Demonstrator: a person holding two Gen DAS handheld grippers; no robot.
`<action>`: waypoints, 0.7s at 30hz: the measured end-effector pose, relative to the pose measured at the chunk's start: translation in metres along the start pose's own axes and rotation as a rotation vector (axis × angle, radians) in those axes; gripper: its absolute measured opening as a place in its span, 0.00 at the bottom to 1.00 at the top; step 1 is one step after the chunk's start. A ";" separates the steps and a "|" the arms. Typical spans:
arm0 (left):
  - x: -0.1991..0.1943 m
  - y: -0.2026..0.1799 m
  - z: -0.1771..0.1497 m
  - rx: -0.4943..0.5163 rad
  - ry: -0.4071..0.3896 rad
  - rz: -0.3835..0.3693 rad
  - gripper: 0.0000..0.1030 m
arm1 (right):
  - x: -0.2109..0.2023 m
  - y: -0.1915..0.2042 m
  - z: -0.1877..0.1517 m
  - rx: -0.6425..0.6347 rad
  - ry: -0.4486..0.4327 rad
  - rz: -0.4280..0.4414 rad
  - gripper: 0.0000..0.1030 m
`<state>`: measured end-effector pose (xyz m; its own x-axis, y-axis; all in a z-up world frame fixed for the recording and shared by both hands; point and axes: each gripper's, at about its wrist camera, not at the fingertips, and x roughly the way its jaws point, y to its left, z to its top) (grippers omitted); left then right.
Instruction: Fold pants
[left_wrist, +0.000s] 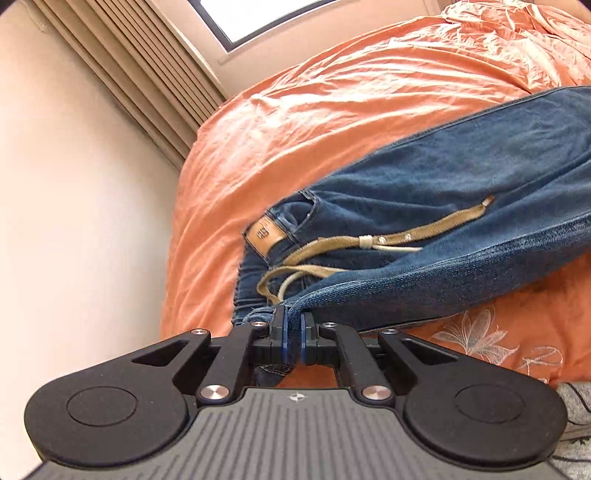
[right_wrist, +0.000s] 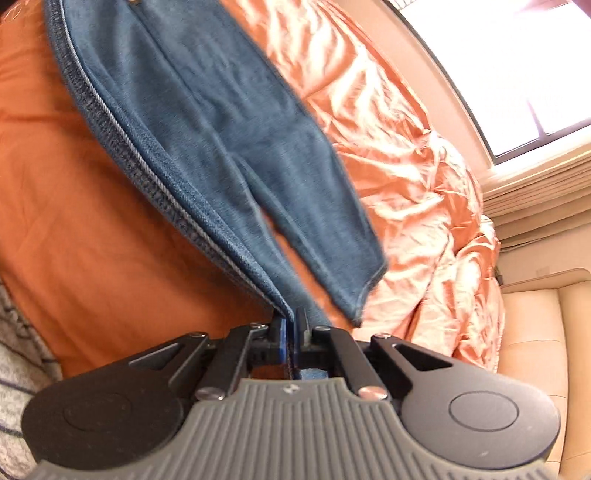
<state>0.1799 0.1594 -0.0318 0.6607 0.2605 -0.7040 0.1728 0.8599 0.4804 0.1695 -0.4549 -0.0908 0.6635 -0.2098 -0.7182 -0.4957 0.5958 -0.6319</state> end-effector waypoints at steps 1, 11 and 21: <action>0.000 0.002 0.004 -0.003 -0.004 0.008 0.05 | -0.001 -0.006 0.006 0.003 -0.002 -0.023 0.00; 0.025 0.023 0.066 -0.066 -0.075 0.071 0.05 | 0.040 -0.062 0.072 0.023 0.048 -0.154 0.00; 0.119 0.018 0.134 -0.056 -0.007 0.101 0.05 | 0.146 -0.090 0.133 0.033 0.110 -0.140 0.00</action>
<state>0.3596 0.1470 -0.0369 0.6775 0.3443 -0.6500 0.0638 0.8528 0.5183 0.3855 -0.4359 -0.1003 0.6586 -0.3751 -0.6524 -0.3826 0.5796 -0.7195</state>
